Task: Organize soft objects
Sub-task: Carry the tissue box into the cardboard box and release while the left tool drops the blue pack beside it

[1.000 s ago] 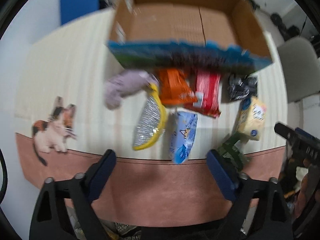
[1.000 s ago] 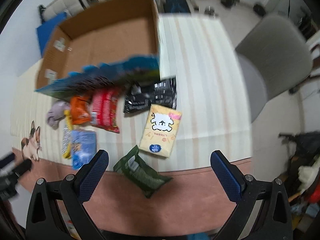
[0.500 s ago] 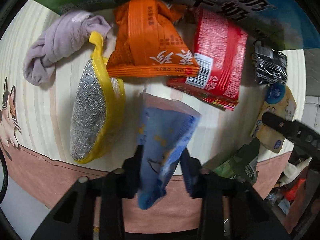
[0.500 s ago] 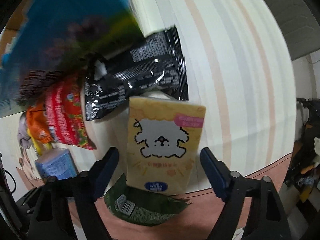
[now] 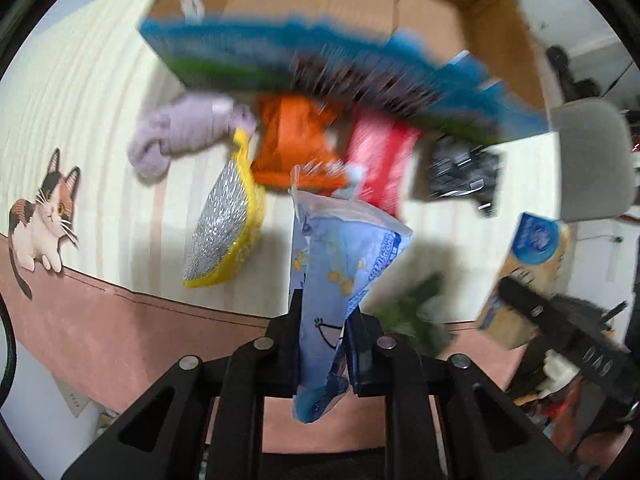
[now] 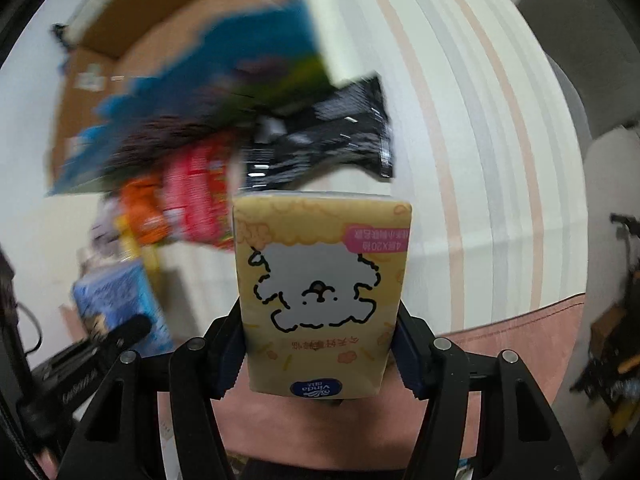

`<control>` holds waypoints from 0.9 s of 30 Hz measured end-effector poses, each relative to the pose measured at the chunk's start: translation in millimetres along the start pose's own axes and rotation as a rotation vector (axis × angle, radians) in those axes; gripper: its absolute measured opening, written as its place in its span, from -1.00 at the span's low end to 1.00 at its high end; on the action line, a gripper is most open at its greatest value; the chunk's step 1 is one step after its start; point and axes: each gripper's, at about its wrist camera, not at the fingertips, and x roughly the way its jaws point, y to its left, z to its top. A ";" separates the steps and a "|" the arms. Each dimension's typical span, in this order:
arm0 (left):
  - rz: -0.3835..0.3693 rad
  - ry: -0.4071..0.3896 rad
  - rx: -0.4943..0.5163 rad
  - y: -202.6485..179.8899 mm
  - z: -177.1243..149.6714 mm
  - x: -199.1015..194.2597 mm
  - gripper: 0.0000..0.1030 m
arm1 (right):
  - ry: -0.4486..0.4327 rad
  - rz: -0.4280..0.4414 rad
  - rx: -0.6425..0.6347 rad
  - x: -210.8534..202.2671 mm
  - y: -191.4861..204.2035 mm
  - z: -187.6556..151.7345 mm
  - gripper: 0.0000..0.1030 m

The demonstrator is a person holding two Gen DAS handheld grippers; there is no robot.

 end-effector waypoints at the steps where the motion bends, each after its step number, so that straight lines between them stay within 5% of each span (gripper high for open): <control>1: -0.020 -0.025 -0.002 -3.5 0.6 -16.5 -0.72 | -0.011 0.017 -0.017 -9.0 3.1 -2.0 0.27; 8: -0.116 -0.141 0.051 -48.0 56.3 -91.4 -0.72 | -0.127 0.111 -0.153 -93.2 49.6 15.6 0.27; 15: -0.120 -0.096 0.064 -58.3 179.0 -61.9 -0.71 | -0.199 0.041 -0.185 -114.0 93.3 93.8 0.27; 22: -0.117 0.029 0.056 -53.1 270.8 2.8 -0.71 | -0.149 -0.040 -0.204 -53.8 118.2 195.3 0.27; 27: -0.142 0.103 0.056 -49.5 305.9 46.7 -0.71 | -0.113 -0.083 -0.202 -12.5 128.3 246.2 0.27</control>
